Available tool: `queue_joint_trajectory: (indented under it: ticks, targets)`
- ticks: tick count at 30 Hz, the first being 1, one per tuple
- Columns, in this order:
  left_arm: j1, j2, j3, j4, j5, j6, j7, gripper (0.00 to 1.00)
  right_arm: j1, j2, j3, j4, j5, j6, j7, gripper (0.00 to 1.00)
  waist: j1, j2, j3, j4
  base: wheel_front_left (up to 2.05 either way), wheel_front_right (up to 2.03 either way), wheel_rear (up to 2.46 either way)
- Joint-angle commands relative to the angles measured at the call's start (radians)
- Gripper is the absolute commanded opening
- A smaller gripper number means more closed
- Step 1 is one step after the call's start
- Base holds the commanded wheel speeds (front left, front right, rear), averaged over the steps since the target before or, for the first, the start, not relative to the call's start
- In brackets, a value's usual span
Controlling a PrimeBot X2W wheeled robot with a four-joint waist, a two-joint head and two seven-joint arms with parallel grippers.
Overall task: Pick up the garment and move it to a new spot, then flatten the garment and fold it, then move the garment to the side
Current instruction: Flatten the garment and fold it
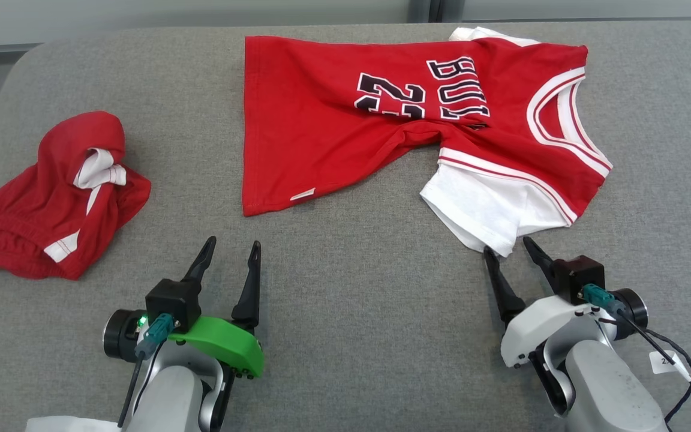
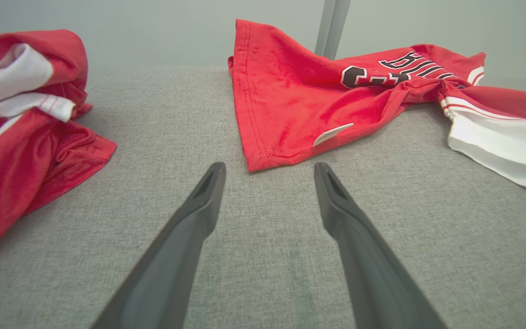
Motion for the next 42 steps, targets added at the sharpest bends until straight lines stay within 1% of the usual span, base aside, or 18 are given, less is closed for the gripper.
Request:
queue_joint_trajectory:
  ticks: [1, 2, 3, 4, 10, 15, 18, 25, 27, 31, 32, 33, 34, 35, 38, 42]
  targets:
    - [0.005, 0.002, -0.003, -0.004, -0.008, 0.003, 0.001, 1.0, -0.01, 0.001, -0.017, 0.004, -0.011, -0.001, -0.003, 0.56, 0.0, 0.0, 0.003, 0.002, 0.0, 0.0, 0.0]
    - [0.008, 0.002, -0.006, -0.001, -0.01, 0.001, 0.001, 1.0, -0.01, 0.004, -0.028, 0.006, -0.017, -0.001, -0.003, 0.36, 0.0, 0.0, 0.003, 0.002, 0.0, 0.0, 0.0]
    - [0.01, 0.002, -0.009, 0.0, -0.009, 0.0, 0.001, 1.0, -0.009, 0.006, -0.036, 0.007, -0.022, -0.001, -0.003, 0.13, 0.0, 0.0, 0.003, 0.002, 0.0, 0.0, 0.0]
    - [0.011, 0.002, -0.012, 0.001, -0.008, -0.001, 0.0, 1.0, -0.008, 0.008, -0.041, 0.008, -0.027, -0.001, -0.003, 0.0, 0.0, 0.0, 0.003, 0.001, 0.0, 0.0, 0.0]
    - [0.021, 0.002, -0.01, 0.007, -0.021, 0.001, 0.0, 1.0, 0.0, 0.009, -0.059, 0.008, -0.04, -0.001, -0.003, 0.0, 0.0, 0.0, -0.005, -0.022, 0.0, 0.0, 0.0]
    - [0.027, 0.002, -0.014, 0.008, -0.028, -0.002, 0.001, 1.0, 0.008, -0.002, -0.081, -0.034, -0.047, -0.001, -0.003, 0.0, 0.0, 0.0, -0.023, -0.054, 0.0, 0.0, 0.0]
    - [0.04, 0.002, -0.01, 0.006, -0.024, -0.004, 0.001, 1.0, 0.027, -0.024, -0.085, -0.07, -0.056, -0.001, -0.003, 0.0, 0.0, 0.0, -0.044, -0.082, 0.0, 0.0, 0.0]
    - [0.08, 0.003, -0.003, 0.021, -0.044, -0.008, 0.0, 1.0, 0.112, -0.11, -0.071, -0.164, -0.113, -0.002, -0.003, 0.0, 0.0, 0.0, -0.112, -0.171, 0.0, 0.0, 0.0]
    - [0.091, 0.002, -0.005, 0.023, -0.054, -0.006, 0.001, 1.0, 0.145, -0.131, -0.07, -0.176, -0.125, -0.002, -0.003, 0.0, 0.0, 0.0, -0.127, -0.192, 0.0, 0.0, 0.0]
    - [0.101, 0.003, -0.016, 0.026, -0.069, 0.002, 0.001, 1.0, 0.201, -0.149, -0.077, -0.169, -0.138, -0.002, -0.001, 0.0, 0.0, 0.0, -0.139, -0.213, 0.0, 0.0, 0.0]
    - [0.103, 0.003, -0.018, 0.027, -0.071, 0.004, 0.0, 1.0, 0.212, -0.151, -0.082, -0.162, -0.142, -0.002, 0.002, 0.16, 0.0, 0.0, -0.139, -0.215, 0.0, 0.0, 0.0]
    - [0.104, 0.003, -0.018, 0.029, -0.073, 0.005, 0.001, 1.0, 0.219, -0.152, -0.086, -0.15, -0.151, -0.002, 0.009, 0.8, 0.0, 0.0, -0.139, -0.217, 0.0, 0.0, 0.0]
    - [0.104, 0.003, -0.018, 0.029, -0.073, 0.005, 0.001, 1.0, 0.219, -0.152, -0.086, -0.15, -0.151, -0.002, 0.009, 0.8, 0.0, 0.0, -0.139, -0.217, 0.0, 0.0, 0.0]
    - [0.106, 0.003, -0.019, 0.031, -0.072, 0.006, 0.001, 1.0, 0.224, -0.148, -0.087, -0.143, -0.152, -0.002, 0.008, 1.0, 0.0, 0.0, -0.138, -0.218, 0.0, 0.0, 0.0]
    - [0.112, 0.003, -0.01, 0.046, -0.067, 0.013, 0.0, 1.0, 0.233, -0.137, -0.098, -0.128, -0.145, -0.001, 0.005, 1.0, 0.0, 0.0, -0.137, -0.217, 0.0, 0.0, 0.0]
    - [0.11, 0.003, 0.029, 0.062, -0.058, 0.037, 0.0, 1.0, 0.248, -0.126, -0.121, -0.141, -0.13, -0.002, 0.0, 1.0, 0.0, 0.0, -0.132, -0.213, 0.0, 0.0, 0.0]
